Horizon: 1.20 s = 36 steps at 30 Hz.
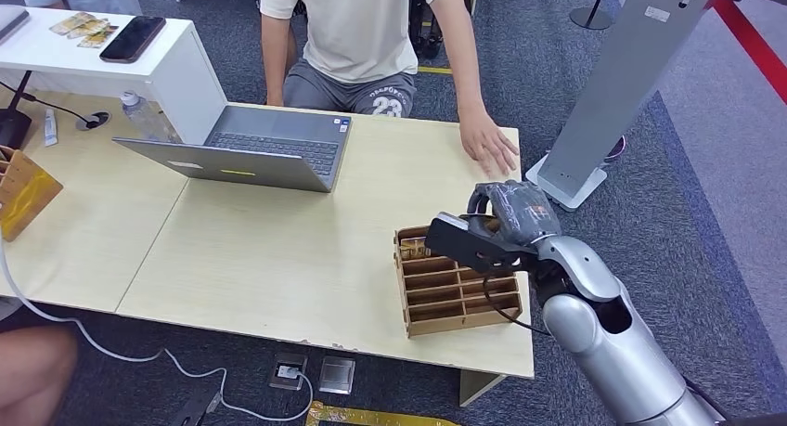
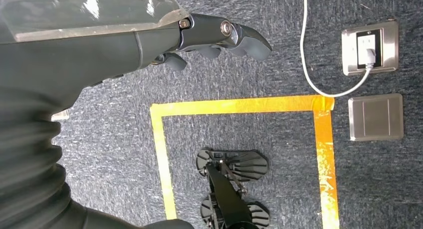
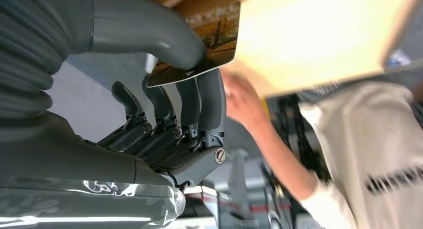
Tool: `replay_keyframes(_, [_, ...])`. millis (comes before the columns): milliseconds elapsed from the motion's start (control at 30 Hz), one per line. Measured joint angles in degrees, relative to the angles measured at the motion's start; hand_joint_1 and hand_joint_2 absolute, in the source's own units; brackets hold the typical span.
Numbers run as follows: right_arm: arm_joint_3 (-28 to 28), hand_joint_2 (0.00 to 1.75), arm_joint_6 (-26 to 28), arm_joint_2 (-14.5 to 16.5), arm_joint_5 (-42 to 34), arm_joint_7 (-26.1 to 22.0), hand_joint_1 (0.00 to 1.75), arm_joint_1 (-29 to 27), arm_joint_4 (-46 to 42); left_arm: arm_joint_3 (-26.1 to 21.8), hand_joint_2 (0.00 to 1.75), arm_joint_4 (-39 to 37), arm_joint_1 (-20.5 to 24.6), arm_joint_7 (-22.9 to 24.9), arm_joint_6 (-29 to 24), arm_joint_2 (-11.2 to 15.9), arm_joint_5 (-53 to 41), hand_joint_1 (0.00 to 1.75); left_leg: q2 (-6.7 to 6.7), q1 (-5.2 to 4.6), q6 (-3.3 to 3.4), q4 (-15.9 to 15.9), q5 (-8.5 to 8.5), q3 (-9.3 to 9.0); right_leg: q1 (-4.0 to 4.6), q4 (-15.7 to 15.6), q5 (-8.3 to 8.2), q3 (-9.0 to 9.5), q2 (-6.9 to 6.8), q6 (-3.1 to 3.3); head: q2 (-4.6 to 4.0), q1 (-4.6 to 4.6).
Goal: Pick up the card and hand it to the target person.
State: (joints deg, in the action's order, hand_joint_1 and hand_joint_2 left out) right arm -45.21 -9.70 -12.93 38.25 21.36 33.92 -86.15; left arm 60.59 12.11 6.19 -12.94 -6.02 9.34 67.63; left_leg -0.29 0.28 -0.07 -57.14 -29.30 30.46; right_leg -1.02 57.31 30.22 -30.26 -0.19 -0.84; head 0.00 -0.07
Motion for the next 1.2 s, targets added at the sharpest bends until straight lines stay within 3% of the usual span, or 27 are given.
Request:
replay_keyframes(300, [0.9, 1.75, 13.3, 1.3, 4.4, -11.2, 1.48, -0.6, -1.0, 0.0, 1.75, 0.0, 0.4, -0.3, 0.6, -0.3, -0.1, 0.00, -0.01, 0.00, 0.00, 0.0, 0.00, 0.03, 0.00, 0.0, 0.00, 0.01, -0.01, 0.00, 0.00, 0.04])
replay_keyframes(733, [1.1, 1.75, 38.8, 6.3, 10.1, -23.9, 1.48, 0.2, 19.4, 0.0, 1.75, 0.0, 2.0, 1.3, 1.1, -1.0, -1.2, 0.00, -0.07, 0.01, 0.00, 0.0, 0.00, 0.08, 0.00, 0.0, 0.00, -0.01, -0.04, 0.00, 0.00, -0.04])
replay_keyframes(933, [1.1, 1.75, 43.1, 8.0, 10.8, -25.6, 1.48, 0.3, 27.6, 0.0, 1.75, 0.0, 2.1, 2.8, 0.7, -1.0, -1.3, 0.00, -0.06, 0.01, 0.00, 0.0, 0.00, 0.08, 0.00, 0.0, 0.00, -0.01, -0.04, 0.00, 0.00, -0.02])
replay_keyframes(1100, [1.1, 1.75, 43.5, 8.7, 11.1, -25.2, 1.48, 0.3, 30.5, 0.0, 1.75, 0.0, 1.9, 2.9, 0.1, -1.0, -1.4, 0.00, -0.05, 0.01, 0.00, 0.0, 0.00, 0.06, 0.00, 0.0, 0.00, 0.00, -0.04, 0.00, 0.00, 0.01])
replay_keyframes(1200, [1.1, 1.75, 43.4, 9.0, 11.6, -24.8, 0.37, 0.3, 31.3, 0.1, 1.75, 0.0, 1.7, 2.9, -0.1, -1.0, -1.6, 0.00, -0.05, 0.01, 0.00, 0.0, 0.00, 0.05, 0.00, 0.0, 0.00, 0.00, -0.03, 0.00, 0.00, 0.02])
